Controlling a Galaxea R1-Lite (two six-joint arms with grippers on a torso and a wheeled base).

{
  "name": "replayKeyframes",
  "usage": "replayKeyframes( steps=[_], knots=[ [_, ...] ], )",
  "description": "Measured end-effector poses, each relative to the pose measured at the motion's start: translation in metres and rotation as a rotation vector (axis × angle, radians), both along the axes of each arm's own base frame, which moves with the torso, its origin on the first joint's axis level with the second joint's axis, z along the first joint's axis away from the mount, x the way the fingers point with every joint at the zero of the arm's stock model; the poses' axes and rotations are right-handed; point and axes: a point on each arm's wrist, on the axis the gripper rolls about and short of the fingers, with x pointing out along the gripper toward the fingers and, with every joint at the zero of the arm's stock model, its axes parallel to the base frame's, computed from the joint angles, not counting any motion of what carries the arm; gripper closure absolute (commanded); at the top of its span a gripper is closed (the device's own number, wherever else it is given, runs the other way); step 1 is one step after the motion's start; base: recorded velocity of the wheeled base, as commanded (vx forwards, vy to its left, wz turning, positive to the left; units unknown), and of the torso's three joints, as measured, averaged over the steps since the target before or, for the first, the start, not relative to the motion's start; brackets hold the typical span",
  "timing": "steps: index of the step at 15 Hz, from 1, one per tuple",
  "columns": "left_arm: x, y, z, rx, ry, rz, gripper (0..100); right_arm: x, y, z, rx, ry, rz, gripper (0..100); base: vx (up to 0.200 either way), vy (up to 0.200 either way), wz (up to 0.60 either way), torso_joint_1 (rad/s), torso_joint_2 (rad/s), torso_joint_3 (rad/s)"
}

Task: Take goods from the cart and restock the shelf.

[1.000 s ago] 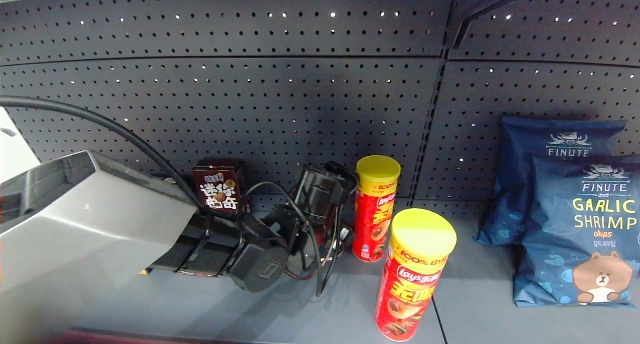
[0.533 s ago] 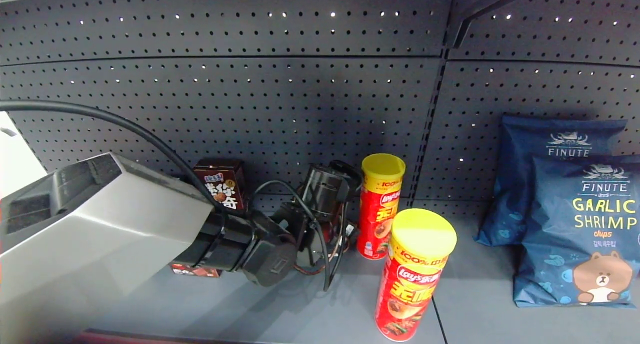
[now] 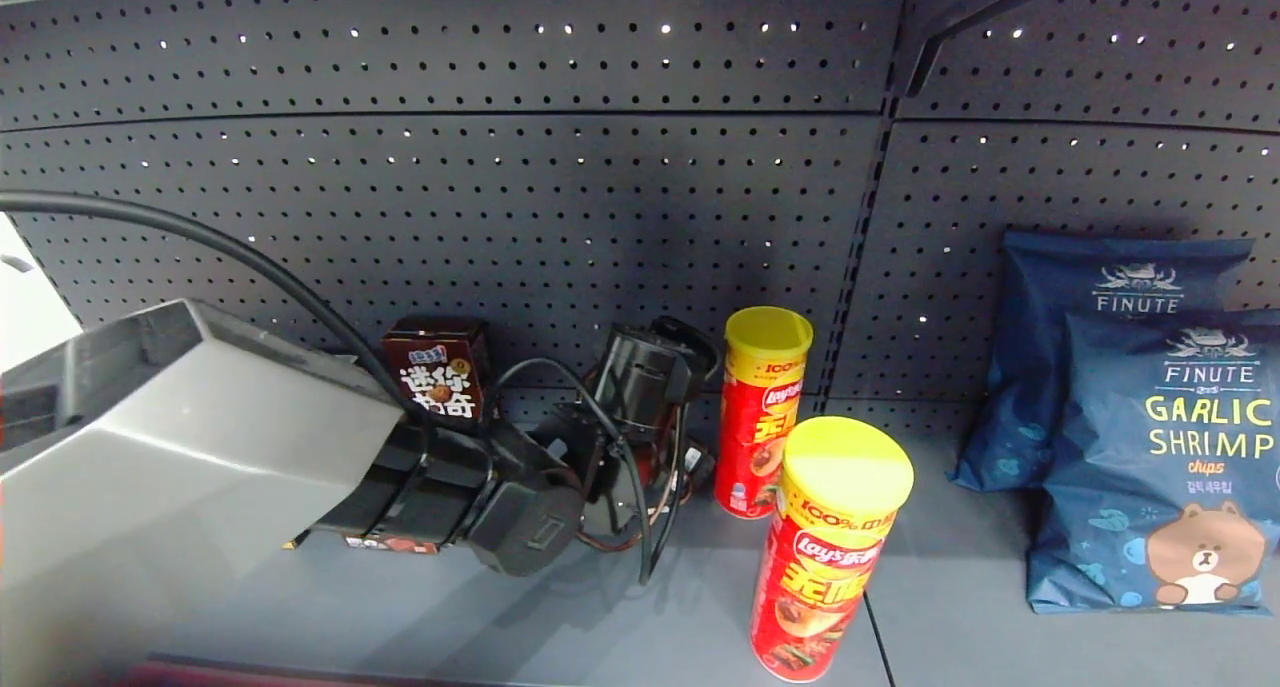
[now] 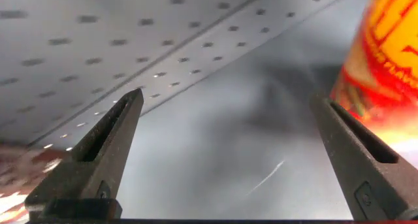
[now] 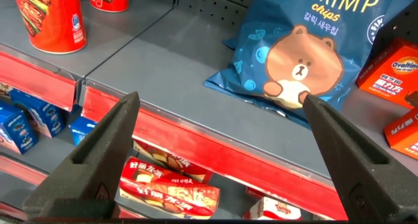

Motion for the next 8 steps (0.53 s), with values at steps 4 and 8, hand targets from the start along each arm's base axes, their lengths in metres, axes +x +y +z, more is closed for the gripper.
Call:
replayKeyframes(
  steps=[4,8],
  knots=[
    [-0.031,0.022,0.023,0.008,-0.031,0.042,0,0.0,0.0,0.001,-0.007,-0.005,-0.023,0,0.0,0.0,0.0,0.0,0.0,0.0],
    [-0.078,0.038,0.041,-0.051,-0.04,0.051,0,-0.004,0.0,0.044,0.03,0.055,-0.009,0,0.0,0.0,0.0,0.0,0.0,0.0]
  ],
)
